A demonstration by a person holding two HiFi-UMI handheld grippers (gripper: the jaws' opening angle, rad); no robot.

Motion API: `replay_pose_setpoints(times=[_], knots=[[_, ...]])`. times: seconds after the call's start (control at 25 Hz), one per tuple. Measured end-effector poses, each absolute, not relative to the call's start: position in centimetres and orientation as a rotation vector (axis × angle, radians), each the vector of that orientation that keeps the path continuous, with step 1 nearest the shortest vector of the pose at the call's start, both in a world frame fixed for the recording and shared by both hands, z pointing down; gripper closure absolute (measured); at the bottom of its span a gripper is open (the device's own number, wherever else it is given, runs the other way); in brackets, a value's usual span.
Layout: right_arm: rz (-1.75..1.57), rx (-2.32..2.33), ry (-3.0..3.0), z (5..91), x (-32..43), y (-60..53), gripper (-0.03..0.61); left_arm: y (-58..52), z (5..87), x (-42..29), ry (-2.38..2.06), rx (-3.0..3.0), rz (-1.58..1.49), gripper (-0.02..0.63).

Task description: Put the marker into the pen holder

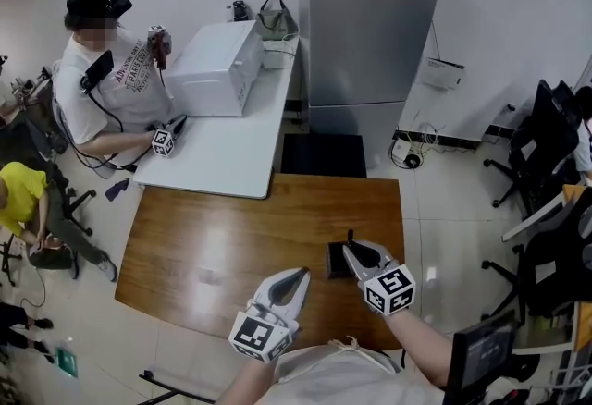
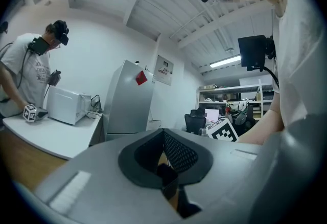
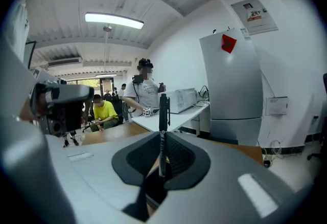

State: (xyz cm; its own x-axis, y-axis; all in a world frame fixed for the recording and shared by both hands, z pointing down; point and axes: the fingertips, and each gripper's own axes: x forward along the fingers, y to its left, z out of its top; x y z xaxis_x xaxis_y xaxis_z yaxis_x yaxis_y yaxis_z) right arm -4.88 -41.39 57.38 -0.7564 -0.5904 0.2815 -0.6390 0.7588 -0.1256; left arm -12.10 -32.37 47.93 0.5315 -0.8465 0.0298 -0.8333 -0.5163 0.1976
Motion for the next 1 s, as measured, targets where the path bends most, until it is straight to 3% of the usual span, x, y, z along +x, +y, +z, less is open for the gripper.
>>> replay_pose_setpoints(times=[0.48, 0.64, 0.76, 1.0], knots=[[0.323, 0.98, -2.684, 61.8, -4.8, -41.0, 0.543, -33.0, 48.5, -12.8, -1.44, 2.571, -0.091, 0.597], [0.34, 1.01, -2.702, 61.3, -4.5, -41.1, 0.446, -33.3, 48.6, -13.1, -1.435, 2.568, -0.086, 0.597], [0.36, 1.022, -2.717, 60.6, -4.1, -40.8, 0.412, -33.4, 48.4, -12.7, -1.415, 2.576, -0.078, 0.597], [0.278, 1.079, -2.79, 55.8, -3.6, -40.7, 0.421, -33.6, 48.8, -11.6, -1.369, 2.599, -0.08, 0.597]])
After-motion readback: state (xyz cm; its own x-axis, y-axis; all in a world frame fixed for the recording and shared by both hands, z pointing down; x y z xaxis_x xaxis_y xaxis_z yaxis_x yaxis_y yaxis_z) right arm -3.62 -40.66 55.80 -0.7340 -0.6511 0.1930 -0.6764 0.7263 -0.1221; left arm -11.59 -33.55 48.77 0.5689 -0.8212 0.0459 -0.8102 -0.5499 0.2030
